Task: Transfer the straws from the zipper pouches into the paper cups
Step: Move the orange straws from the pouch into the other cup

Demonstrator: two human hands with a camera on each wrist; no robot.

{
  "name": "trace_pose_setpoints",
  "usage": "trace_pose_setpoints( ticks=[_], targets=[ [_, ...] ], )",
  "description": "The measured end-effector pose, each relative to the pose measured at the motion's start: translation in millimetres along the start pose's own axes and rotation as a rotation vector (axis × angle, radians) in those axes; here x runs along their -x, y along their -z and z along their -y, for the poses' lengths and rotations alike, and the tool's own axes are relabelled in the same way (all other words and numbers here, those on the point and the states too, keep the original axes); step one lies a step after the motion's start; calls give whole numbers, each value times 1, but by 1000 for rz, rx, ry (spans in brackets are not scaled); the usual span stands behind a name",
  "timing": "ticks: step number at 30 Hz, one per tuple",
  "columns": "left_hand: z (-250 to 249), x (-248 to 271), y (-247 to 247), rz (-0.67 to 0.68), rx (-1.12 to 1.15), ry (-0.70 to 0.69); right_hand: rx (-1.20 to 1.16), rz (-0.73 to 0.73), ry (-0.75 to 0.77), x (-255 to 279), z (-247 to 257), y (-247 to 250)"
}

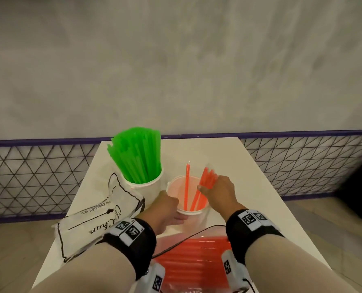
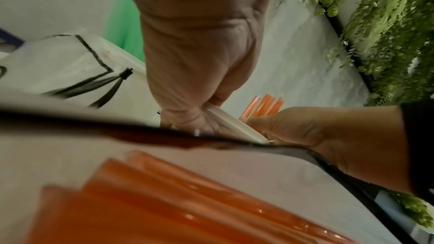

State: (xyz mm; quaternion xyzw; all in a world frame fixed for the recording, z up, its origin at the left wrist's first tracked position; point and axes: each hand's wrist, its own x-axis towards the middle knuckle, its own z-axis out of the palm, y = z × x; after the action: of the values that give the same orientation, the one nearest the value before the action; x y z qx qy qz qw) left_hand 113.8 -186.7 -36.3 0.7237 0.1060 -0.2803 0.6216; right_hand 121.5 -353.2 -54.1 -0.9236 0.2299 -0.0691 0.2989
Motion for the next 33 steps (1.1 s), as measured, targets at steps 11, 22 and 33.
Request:
trace_pose_setpoints(
  ticks=[11, 22, 33],
  targets=[
    [19, -2, 51, 42, -10, -15, -424, -145, 45, 39, 20, 49],
    [89, 24, 99, 415, -1121, -110, 405, 701, 682, 128, 16, 15],
    [124, 27, 70, 360, -905, -139, 410, 394, 855, 144, 2, -24]
  ],
)
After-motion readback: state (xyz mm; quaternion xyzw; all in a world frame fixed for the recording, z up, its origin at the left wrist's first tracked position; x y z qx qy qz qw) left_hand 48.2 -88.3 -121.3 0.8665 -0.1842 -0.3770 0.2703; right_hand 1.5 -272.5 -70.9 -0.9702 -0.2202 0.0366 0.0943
